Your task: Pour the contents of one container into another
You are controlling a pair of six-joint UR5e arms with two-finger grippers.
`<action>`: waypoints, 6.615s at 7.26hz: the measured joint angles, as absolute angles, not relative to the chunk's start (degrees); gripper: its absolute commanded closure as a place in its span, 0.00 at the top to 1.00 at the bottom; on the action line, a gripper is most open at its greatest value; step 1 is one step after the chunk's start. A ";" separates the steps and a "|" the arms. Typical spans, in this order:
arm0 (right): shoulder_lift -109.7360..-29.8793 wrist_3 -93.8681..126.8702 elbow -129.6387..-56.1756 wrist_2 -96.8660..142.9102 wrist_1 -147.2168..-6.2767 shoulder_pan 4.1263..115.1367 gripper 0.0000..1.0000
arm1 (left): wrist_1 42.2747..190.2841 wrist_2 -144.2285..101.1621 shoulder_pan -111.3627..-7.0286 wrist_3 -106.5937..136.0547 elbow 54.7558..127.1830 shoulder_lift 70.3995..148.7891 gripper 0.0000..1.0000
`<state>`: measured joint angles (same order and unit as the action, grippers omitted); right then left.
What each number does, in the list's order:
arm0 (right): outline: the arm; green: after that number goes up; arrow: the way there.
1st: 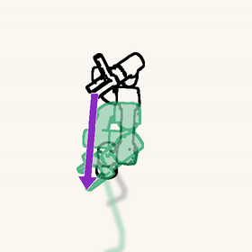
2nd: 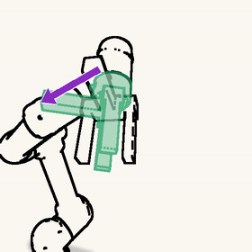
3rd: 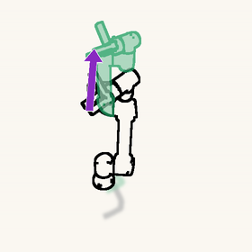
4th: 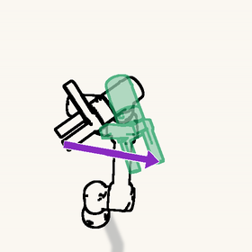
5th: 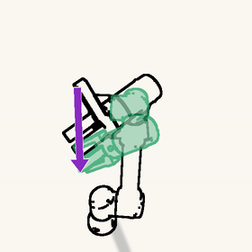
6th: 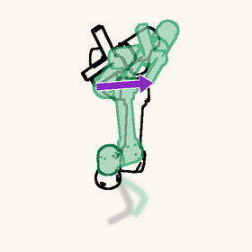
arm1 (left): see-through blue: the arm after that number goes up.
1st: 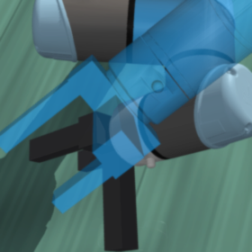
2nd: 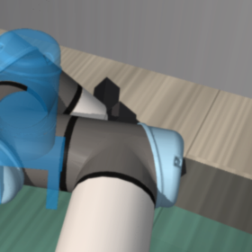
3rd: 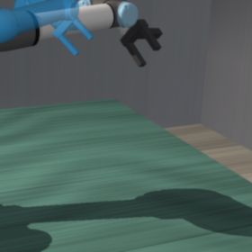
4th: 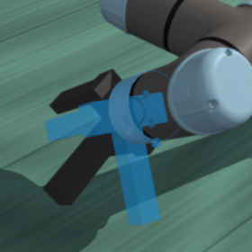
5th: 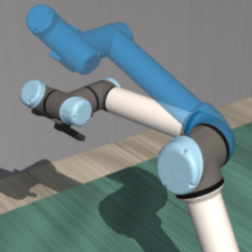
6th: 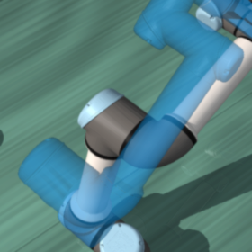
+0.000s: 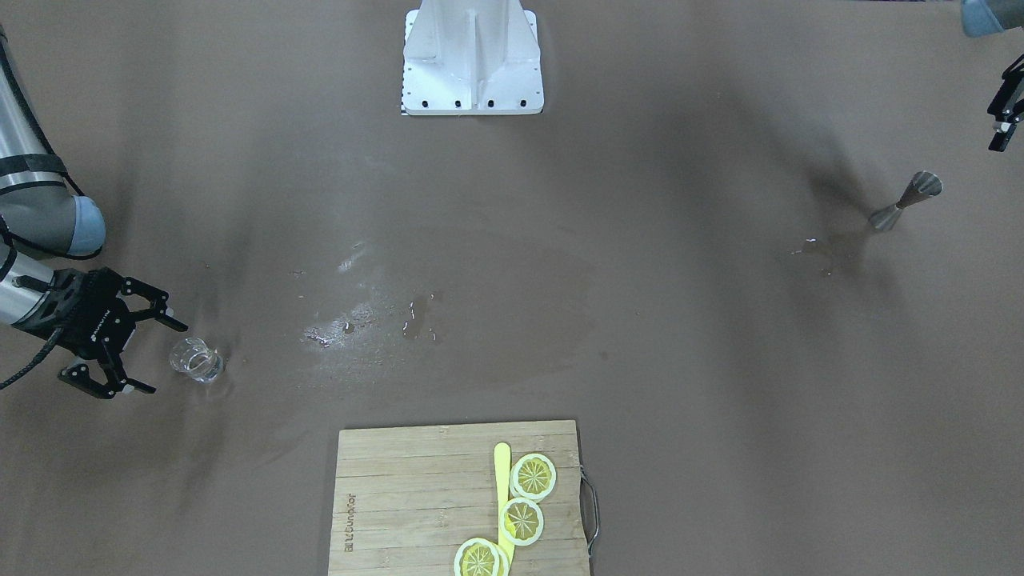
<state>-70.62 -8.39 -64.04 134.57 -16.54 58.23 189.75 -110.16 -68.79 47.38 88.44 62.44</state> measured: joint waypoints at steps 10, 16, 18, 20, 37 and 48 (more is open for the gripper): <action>-69.63 -5.95 -63.20 132.34 -16.66 55.44 0.87 | 212.63 -81.96 -39.60 53.12 77.81 62.27 0.99; -69.01 -5.67 -62.72 131.19 -16.79 54.77 0.71 | 214.40 -58.87 -24.29 53.43 73.81 62.89 0.99; -68.85 -5.66 -62.53 130.89 -16.75 54.53 0.67 | 214.98 -51.37 -18.74 53.44 73.55 63.72 0.99; -68.82 -5.65 -62.49 130.81 -16.78 54.46 0.67 | 214.68 -43.28 -12.61 53.46 71.72 65.12 0.99; -68.83 -6.26 -63.44 134.35 -17.25 60.64 0.00 | 187.35 -12.48 6.84 81.95 67.39 68.66 0.91; -67.33 -8.38 -65.20 135.88 -18.02 62.84 0.00 | 179.55 -11.51 3.80 85.33 69.43 67.91 0.00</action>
